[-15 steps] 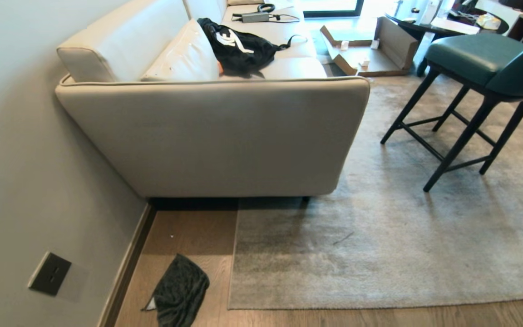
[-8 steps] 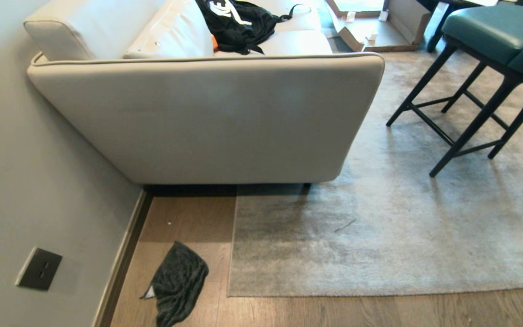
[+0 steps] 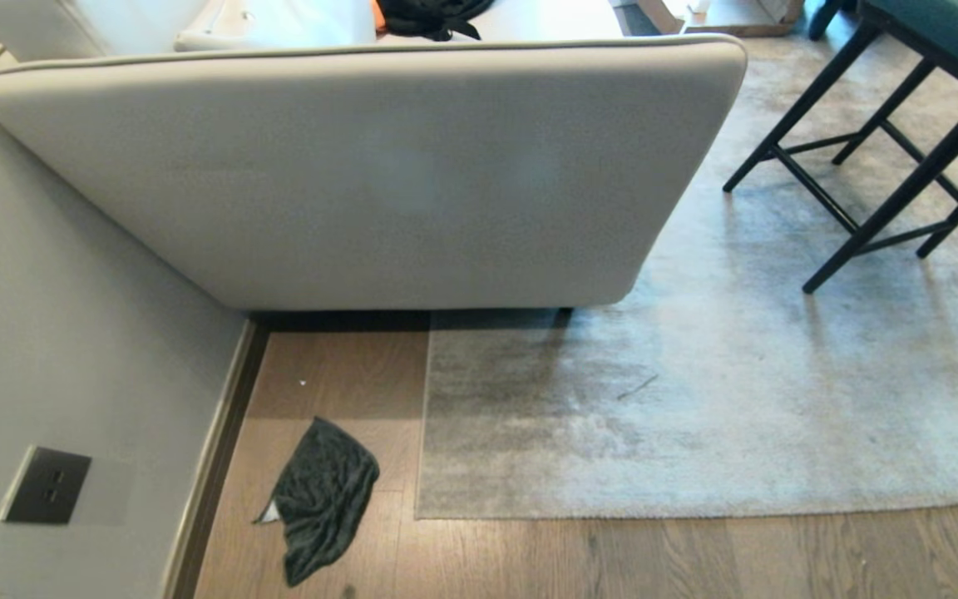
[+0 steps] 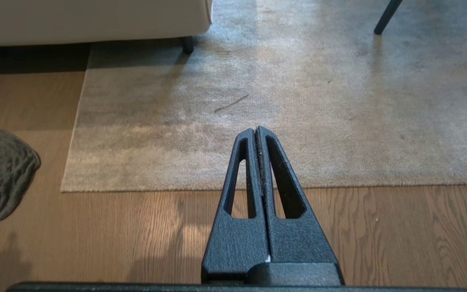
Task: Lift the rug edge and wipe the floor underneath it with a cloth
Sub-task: Pick up the rag
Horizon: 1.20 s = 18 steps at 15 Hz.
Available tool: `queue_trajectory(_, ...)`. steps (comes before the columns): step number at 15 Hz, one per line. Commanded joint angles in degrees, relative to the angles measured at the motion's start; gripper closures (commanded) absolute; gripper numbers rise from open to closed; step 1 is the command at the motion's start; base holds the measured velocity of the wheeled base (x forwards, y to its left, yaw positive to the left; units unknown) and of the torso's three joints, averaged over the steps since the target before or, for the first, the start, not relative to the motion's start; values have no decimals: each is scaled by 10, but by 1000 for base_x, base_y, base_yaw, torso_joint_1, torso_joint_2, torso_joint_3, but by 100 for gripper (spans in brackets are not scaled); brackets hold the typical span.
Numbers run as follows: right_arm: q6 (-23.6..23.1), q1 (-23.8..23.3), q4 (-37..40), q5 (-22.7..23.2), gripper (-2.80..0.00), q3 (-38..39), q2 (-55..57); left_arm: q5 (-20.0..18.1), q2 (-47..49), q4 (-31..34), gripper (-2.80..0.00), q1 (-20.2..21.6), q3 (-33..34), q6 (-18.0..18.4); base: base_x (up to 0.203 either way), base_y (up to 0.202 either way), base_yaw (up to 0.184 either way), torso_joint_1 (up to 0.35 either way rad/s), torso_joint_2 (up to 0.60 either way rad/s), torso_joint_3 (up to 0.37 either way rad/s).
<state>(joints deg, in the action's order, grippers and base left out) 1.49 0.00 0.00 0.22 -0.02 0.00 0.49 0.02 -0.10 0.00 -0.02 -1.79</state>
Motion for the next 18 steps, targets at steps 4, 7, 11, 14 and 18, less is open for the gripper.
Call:
queue_trajectory(4,0,0,0,0,0,0,0,0,0,0,0,0,-1,-1,0,0,0,1,4,-198)
queue_trajectory(7,0,0,0,0,0,0,0,0,0,-1,0,0,0,-1,0,0,0,6,6,-199)
queue_trajectory(11,0,0,0,0,0,-1,0,0,0,-1,0,0,0,-1,0,0,0,1,3,-200)
queue_trajectory(14,0,0,0,0,0,0,0,0,0,-1,0,0,0,-1,0,0,0,2,-2,-186)
queue_trajectory(18,0,0,0,0,0,0,0,0,0,-1,0,0,0,-2,0,0,0,1,2,-194)
